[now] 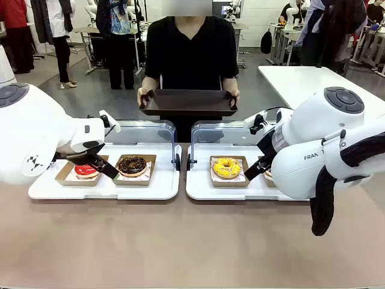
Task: Provide the desired donut to the person.
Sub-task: Pick up and lift the Paper togo box containing the Donut pointed at by the person.
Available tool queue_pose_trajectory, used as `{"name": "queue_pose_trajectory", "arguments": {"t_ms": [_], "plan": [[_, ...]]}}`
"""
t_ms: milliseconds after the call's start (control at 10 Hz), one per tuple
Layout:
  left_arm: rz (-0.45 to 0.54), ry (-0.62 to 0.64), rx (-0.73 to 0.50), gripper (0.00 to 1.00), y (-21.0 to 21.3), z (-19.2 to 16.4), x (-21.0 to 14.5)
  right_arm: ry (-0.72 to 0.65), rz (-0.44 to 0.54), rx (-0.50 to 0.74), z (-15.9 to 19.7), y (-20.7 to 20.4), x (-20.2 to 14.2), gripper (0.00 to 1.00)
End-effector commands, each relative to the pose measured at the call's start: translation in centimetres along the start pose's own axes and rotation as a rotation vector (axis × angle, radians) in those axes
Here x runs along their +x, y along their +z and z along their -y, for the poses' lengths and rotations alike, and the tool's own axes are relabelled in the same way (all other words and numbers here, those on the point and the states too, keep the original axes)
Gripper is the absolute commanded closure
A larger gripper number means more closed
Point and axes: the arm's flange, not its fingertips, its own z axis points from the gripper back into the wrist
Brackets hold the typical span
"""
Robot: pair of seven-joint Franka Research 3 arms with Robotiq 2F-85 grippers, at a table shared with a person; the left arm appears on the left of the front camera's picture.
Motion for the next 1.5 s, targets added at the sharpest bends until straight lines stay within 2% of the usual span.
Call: {"name": "queue_pose_trajectory", "arguments": {"t_ms": [0,1200,1300,1400], "plan": [[0.0,0.0,0.0,0.0,0.0,0.0,0.0,0.0,0.0,0.0,0.0,0.0,0.0,0.0],[0.0,0.0,0.0,0.0,0.0,0.0,0.0,0.0,0.0,0.0,0.0,0.0,0.0,0.0],[0.0,0.0,0.0,0.0,0.0,0.0,0.0,-0.035,-0.008,-0.014,0.3,1.5,0.9,0.0],[-0.016,-0.049,-0.029,0.0,2.2,-0.1,0.6,-0.037,-0.011,0.011,0.6,4.7,1.8,0.0]]}}
